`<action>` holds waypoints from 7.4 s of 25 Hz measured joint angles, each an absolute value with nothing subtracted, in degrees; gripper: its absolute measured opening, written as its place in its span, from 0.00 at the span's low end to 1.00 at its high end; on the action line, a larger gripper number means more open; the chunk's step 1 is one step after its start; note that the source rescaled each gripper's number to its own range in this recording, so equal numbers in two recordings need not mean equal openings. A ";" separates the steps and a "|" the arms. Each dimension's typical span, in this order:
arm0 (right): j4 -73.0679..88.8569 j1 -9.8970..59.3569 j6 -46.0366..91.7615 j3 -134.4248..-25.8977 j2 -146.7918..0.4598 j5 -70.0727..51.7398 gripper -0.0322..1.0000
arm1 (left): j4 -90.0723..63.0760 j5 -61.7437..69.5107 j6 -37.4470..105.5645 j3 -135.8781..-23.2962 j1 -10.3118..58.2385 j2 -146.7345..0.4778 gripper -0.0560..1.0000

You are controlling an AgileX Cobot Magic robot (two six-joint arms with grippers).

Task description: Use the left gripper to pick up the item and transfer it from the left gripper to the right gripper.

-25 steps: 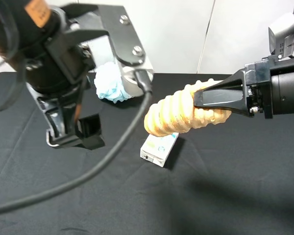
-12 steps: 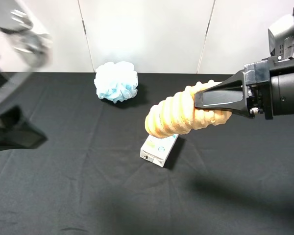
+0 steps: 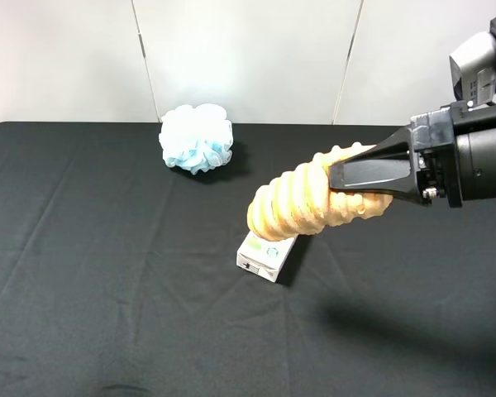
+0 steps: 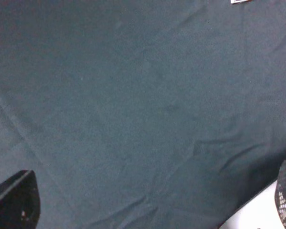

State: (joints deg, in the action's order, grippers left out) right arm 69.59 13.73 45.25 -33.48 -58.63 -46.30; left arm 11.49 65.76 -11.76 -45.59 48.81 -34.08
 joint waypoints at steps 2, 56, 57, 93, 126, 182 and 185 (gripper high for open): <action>69.01 13.73 44.46 -33.48 -58.63 -46.42 0.03 | 10.95 65.99 -11.64 -43.18 48.81 -29.42 0.99; 59.64 13.73 35.67 -33.48 -58.63 -40.51 0.03 | -0.48 60.45 -1.24 -28.36 10.57 -9.17 0.97; 58.91 13.73 35.24 -33.48 -58.63 -39.84 0.03 | -0.48 60.45 -1.24 -28.36 8.55 -9.17 0.97; 54.82 -15.03 32.02 -50.50 -87.70 -47.50 0.03 | -0.48 60.39 -1.24 -28.36 -7.32 0.19 0.97; 57.44 -20.23 32.42 -50.71 -98.04 -50.15 0.99 | -0.48 60.39 -1.24 -28.36 -7.32 0.19 0.97; 11.17 0.44 10.99 -54.24 -43.44 -63.89 1.00 | -0.48 60.27 -1.24 -28.36 -7.32 0.19 0.97; 10.66 0.62 10.66 -54.24 -38.18 -64.64 1.00 | -0.48 60.27 -1.24 -28.36 -7.32 0.19 0.97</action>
